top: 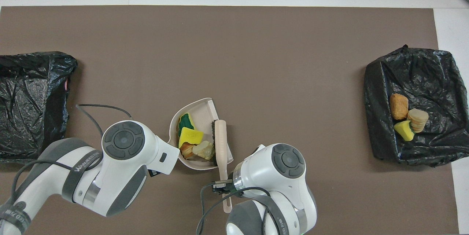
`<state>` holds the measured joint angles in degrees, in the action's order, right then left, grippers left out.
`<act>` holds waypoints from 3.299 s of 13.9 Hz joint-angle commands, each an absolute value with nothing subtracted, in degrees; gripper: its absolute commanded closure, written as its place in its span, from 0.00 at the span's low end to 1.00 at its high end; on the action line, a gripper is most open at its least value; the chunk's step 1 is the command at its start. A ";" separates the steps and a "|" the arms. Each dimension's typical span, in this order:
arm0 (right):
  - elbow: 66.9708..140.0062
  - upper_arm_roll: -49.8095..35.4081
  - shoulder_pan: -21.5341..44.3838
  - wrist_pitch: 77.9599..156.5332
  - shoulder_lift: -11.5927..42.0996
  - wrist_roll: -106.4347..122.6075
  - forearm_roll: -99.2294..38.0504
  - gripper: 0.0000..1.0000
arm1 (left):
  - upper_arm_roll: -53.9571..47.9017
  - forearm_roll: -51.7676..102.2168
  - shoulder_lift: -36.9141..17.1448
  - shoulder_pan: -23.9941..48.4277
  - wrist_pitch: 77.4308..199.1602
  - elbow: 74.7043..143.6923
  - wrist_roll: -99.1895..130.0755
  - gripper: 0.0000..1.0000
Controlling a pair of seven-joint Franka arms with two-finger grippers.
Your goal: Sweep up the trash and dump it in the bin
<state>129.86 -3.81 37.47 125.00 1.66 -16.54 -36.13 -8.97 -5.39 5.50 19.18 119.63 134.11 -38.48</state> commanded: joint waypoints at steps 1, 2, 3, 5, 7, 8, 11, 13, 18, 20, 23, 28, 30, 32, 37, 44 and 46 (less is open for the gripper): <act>129.29 -3.51 32.02 116.22 -1.31 -16.96 -32.55 1.00 | -8.61 -5.71 6.24 19.25 120.32 135.09 -33.66 1.00; 128.68 -3.69 29.56 112.97 -2.54 -16.88 -29.65 1.00 | -8.61 -5.71 6.24 19.25 120.32 135.09 -33.58 1.00; 127.71 -3.69 28.23 109.81 -3.33 -16.96 -27.79 1.00 | -8.61 -5.71 6.24 19.25 120.32 135.09 -33.40 1.00; 126.04 -3.60 26.46 105.14 -4.21 -17.05 -23.40 1.00 | -8.61 -5.71 6.33 19.34 119.45 135.09 -29.73 1.00; 125.86 -3.60 26.19 103.19 -5.70 -19.66 -18.57 1.00 | -8.70 -5.54 6.50 19.34 119.18 134.91 -24.28 1.00; 125.95 -4.13 26.97 103.44 -5.97 -24.39 -14.89 1.00 | -8.61 -4.06 6.24 19.34 119.18 134.65 -22.69 1.00; 127.17 -4.57 30.05 103.89 -8.07 -29.70 -11.08 1.00 | -8.53 -2.29 6.41 19.16 119.09 133.69 -13.29 1.00; 129.63 -4.57 33.12 104.06 -10.53 -32.33 -11.07 1.00 | -8.35 -2.29 6.50 18.11 118.92 131.50 -9.17 1.00; 138.50 -4.66 45.42 116.97 -12.83 -42.80 -11.16 1.00 | -8.35 -2.29 9.31 8.99 111.13 123.94 -6.68 1.00; 140.26 -4.75 46.75 117.42 -14.23 -42.80 -11.60 1.00 | -8.26 -2.29 9.05 5.20 105.15 119.55 -7.38 1.00; 143.87 -4.83 47.72 120.05 -16.60 -42.10 -13.79 1.00 | -8.26 -2.29 8.96 -0.95 102.22 116.55 -8.52 1.00; 145.28 -4.83 52.02 125.76 -14.34 -45.79 -15.38 1.00 | -8.26 -2.29 7.03 -15.26 98.79 109.96 -18.85 1.00; 145.28 -4.83 53.69 129.62 -11.61 -48.06 -15.47 1.00 | -8.17 -2.29 6.77 -23.08 100.01 109.60 -31.75 1.00; 145.11 -4.83 54.14 130.35 -10.46 -49.31 -15.47 1.00 | -8.17 -2.02 5.98 -29.77 100.55 107.86 -44.33 1.00; 138.71 -4.48 52.13 118.51 -10.99 -48.52 -15.21 0.00 | -4.05 -10.87 -1.91 -35.68 103.00 98.73 -64.91 1.00; 123.08 -4.39 40.27 101.54 -9.68 -37.55 -10.74 0.00 | -3.43 -31.17 -6.15 -33.67 108.10 94.92 -69.87 1.00; 117.54 -4.39 36.93 97.58 -7.74 -32.81 -8.01 0.00 | -3.43 -37.85 -6.15 -31.13 107.85 95.18 -69.79 1.00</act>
<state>123.50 -3.90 39.89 101.51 -10.60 -37.08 -10.52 -3.94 -32.57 -5.76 -33.98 107.79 96.24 -69.08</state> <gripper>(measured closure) 0.000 0.687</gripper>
